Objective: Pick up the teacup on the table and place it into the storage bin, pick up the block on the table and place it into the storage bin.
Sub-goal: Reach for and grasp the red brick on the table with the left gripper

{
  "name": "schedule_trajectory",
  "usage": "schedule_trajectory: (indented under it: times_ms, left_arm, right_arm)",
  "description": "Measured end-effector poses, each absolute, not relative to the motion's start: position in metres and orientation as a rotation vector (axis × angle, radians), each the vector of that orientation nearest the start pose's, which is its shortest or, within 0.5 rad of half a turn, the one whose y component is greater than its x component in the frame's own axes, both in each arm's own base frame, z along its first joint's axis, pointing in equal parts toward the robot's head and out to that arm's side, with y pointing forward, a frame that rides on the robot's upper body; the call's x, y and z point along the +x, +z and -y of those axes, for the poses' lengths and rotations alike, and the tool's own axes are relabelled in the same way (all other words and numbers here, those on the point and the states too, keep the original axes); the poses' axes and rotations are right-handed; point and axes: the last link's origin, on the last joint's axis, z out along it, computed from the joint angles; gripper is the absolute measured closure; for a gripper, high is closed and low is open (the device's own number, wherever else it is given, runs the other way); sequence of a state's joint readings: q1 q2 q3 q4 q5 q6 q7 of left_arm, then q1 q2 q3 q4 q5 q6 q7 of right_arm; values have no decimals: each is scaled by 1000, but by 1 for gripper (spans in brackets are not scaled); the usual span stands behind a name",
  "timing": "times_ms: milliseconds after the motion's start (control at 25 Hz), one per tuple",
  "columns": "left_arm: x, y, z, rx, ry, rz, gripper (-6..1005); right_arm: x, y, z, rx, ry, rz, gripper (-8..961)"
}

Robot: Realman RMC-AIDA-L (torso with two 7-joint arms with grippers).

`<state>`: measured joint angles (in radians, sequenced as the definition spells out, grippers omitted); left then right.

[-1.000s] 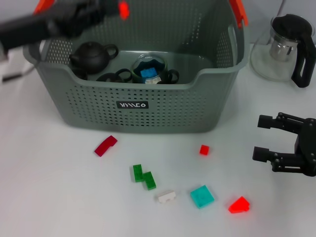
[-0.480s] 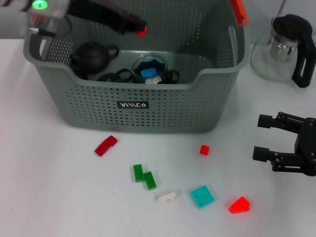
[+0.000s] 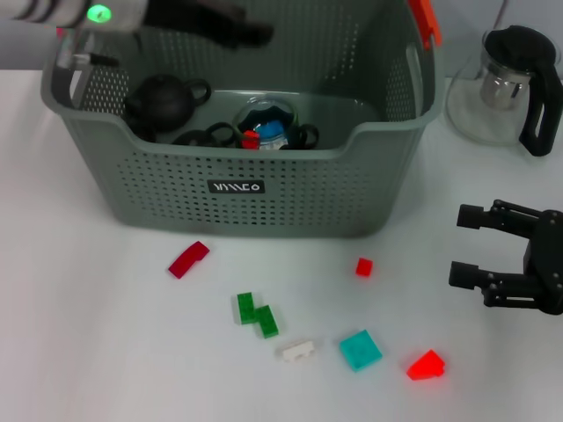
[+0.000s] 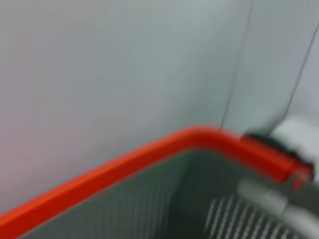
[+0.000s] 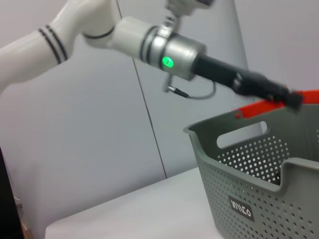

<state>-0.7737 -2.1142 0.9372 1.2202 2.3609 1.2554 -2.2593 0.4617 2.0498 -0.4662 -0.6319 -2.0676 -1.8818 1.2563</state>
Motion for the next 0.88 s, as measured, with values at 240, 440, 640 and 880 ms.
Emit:
schedule_trajectory:
  times_ms: [240,440,640,880]
  left_arm:
    - [-164,103,-383,-2365,-1026,734,538]
    - [-218,123,-336,-2242,-1471,600,329]
    - [-262,83,-297,-2383,-1212,488,178]
    - [-291,42,-264,-2579,-917,491,175]
  right_arm:
    - [279,33,-280,-2736,971,-542,38]
    - [279,33,-281,-2729,975,-542,39]
    - [278,33,-282,-2730,977,-540,39]
    - [278,34,-282,-2730,977,-548,39]
